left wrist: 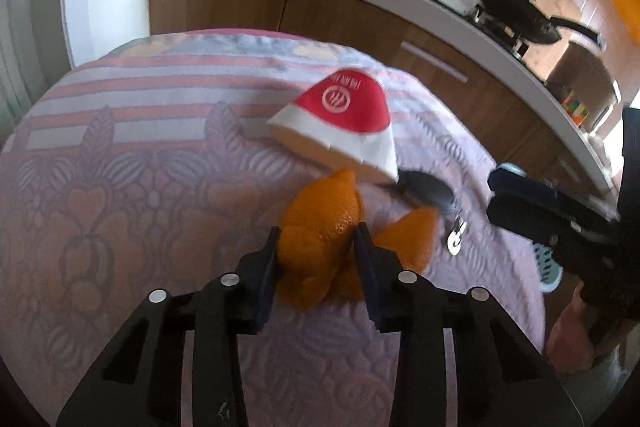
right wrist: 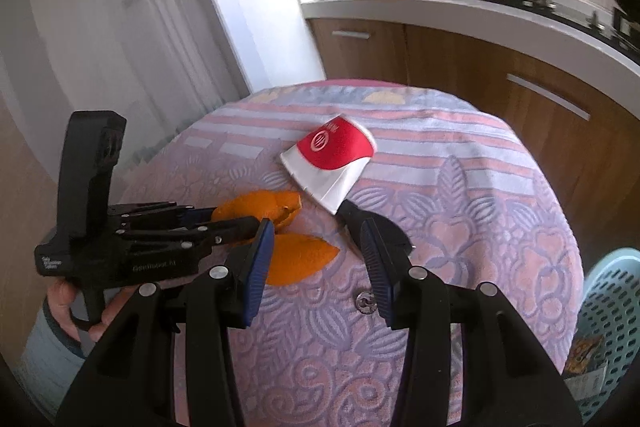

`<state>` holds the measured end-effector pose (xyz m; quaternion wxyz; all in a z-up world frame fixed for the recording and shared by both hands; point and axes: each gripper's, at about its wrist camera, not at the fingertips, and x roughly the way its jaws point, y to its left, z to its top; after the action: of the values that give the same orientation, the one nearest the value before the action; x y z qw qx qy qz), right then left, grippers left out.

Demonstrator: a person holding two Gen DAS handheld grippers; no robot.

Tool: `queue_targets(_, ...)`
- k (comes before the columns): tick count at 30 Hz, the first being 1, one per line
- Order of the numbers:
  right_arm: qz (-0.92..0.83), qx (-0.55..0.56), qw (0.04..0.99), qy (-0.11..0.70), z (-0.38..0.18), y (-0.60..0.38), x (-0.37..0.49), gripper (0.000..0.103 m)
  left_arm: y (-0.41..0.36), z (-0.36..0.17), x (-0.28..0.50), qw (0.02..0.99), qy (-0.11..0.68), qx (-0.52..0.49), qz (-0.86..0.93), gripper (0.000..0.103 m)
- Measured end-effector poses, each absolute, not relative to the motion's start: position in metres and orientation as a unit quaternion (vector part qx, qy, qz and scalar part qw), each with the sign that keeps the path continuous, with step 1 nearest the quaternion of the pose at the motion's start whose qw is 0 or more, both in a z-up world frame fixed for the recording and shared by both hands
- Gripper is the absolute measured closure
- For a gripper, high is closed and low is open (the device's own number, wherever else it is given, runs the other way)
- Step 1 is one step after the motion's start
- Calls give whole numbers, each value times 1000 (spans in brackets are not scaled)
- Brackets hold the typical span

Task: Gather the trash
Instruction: 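Grasp an orange peel with the left gripper while the right grasps another peel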

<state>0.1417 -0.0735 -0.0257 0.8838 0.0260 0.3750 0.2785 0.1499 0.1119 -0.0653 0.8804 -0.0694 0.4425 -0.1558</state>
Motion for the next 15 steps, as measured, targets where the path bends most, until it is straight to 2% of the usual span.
queue_targets(4, 299, 11, 871, 391, -33, -61, 155, 61, 121, -62, 136, 893, 426, -74, -126, 76)
queue_targets(10, 329, -19, 848, 415, -45, -34, 168, 62, 160, -55, 111, 902, 395, -140, -106, 77)
queue_targets(15, 326, -16, 848, 417, -52, -35, 166, 62, 176, -58, 101, 902, 395, -152, -91, 77)
